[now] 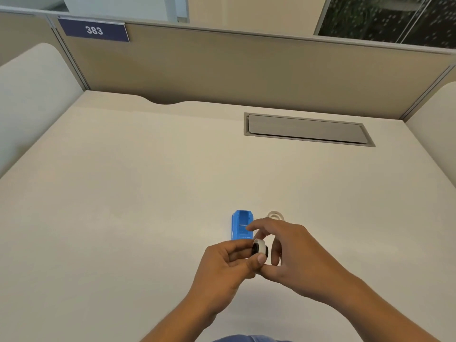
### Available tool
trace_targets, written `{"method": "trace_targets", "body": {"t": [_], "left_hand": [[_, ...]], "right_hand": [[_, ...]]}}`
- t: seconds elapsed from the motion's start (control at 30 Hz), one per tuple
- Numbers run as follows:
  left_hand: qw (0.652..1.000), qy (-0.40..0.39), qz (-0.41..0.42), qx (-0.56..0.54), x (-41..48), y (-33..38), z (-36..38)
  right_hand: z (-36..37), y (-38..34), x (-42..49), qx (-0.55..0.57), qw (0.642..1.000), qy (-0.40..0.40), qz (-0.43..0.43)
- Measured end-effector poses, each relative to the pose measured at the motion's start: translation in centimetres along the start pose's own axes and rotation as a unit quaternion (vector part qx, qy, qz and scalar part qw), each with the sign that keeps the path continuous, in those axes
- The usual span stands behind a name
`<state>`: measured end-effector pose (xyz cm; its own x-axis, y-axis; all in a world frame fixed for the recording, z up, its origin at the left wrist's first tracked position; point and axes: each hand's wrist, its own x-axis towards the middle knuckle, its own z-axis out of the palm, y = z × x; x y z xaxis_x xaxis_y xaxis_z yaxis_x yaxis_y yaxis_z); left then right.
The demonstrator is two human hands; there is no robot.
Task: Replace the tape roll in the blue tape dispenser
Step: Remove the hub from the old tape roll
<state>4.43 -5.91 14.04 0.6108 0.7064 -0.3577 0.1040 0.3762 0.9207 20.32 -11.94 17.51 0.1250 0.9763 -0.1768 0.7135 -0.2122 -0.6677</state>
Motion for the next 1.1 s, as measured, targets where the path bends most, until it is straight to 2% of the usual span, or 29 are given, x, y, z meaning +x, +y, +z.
{"method": "trace_targets", "body": {"t": [0.2,0.37,0.6,0.87,1.1], "left_hand": [[0.999,-0.011,0.001,-0.037,-0.9,1.1,0.5],[0.996,-0.031,-0.012,-0.084,-1.9,2.2,0.7],[0.996,-0.043,0.007,-0.076,-2.7,3.7,1.1],[0.995,0.042,0.086,0.019,-3.0,3.1,0.7],[0.987,0.061,0.113,0.093,-3.1,3.1,0.0]], "right_hand": [[-1.0,-0.2,-1.8,0.106,0.993,0.043,0.023],[-1.0,-0.8,-3.6,0.277,0.957,0.076,0.036],[-0.9,-2.0,-4.2,0.302,0.945,0.126,0.027],[-0.8,-2.0,-4.3,0.3,0.944,0.125,0.046],[-0.9,-2.1,-4.2,0.307,0.944,0.107,0.053]]}}
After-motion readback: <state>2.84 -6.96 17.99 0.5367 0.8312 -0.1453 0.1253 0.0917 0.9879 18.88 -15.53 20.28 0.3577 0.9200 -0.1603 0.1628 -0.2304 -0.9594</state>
